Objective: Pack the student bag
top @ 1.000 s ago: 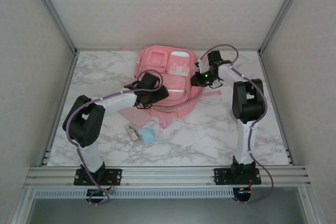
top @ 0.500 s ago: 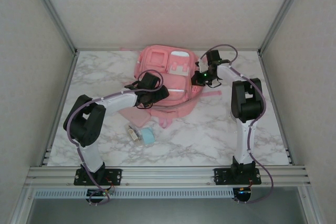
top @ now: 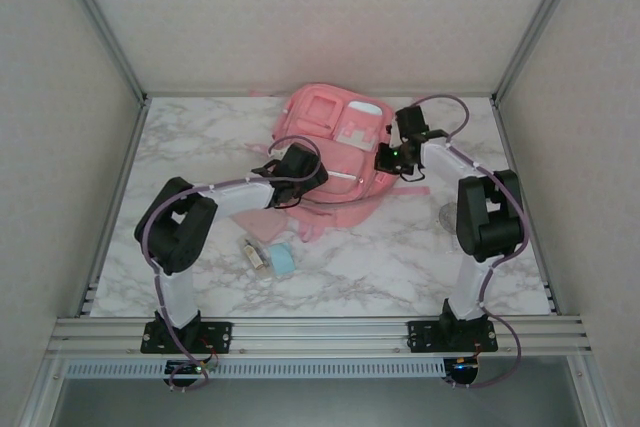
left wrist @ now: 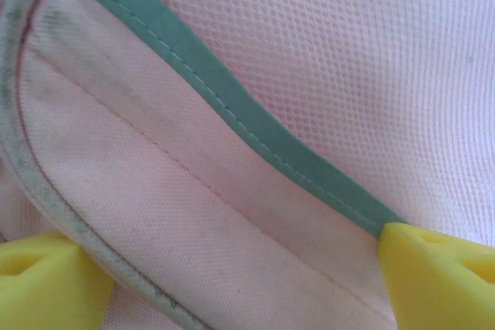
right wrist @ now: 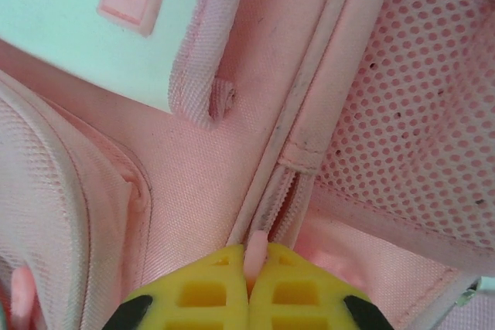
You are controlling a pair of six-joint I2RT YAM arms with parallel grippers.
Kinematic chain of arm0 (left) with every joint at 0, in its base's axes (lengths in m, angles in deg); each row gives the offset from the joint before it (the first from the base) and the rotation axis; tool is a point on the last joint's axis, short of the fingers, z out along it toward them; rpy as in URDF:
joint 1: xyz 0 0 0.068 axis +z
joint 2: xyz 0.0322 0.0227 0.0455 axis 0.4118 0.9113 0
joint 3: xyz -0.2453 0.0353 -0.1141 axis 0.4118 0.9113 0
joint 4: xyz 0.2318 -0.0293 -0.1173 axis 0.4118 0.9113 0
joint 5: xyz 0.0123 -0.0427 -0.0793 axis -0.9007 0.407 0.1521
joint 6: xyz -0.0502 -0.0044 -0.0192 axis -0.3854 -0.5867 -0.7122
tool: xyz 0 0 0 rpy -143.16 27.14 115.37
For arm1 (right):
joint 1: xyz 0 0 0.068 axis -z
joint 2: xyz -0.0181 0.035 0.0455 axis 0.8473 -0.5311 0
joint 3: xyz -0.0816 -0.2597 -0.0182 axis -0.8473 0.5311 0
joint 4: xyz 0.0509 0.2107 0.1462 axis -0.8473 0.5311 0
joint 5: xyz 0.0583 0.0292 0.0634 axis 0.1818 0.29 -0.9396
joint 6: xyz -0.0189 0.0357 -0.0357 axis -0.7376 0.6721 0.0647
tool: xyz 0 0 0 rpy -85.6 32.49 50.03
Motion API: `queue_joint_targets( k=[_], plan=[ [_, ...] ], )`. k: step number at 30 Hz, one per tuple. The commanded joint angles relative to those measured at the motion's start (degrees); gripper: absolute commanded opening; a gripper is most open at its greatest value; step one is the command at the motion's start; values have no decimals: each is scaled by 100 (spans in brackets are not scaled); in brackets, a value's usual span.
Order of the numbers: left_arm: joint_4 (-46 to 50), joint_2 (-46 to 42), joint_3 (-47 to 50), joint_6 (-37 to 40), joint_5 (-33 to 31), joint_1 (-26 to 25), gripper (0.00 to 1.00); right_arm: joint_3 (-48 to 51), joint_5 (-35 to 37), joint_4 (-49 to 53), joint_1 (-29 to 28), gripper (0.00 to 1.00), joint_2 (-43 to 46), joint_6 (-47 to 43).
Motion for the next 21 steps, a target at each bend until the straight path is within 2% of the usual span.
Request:
queue_joint_targets(
  k=[1,5,6,8,15,18,21],
  plan=[
    [-719,312,-76,-460,-192,-113,86,390,-95,788,-282,0,308,426],
    [-889,340,-78,-612,-298,-192,86,906,-241,706,-520,1,494,814],
    [-900,344,-98,-624,-314,-206,86,1026,-262,683,-594,4,540,920],
    [-887,353,-158,-579,-351,-204,86,1219,-280,687,-711,17,663,1085],
    [-583,283,-450,-147,-518,-146,87,1754,-510,836,-785,27,1648,1233],
    [-514,286,-547,-34,-455,-92,87,1738,-173,1037,-751,29,1954,1027],
    [-454,274,-622,113,-263,-36,87,1677,299,1011,-456,32,2012,720]
  ],
)
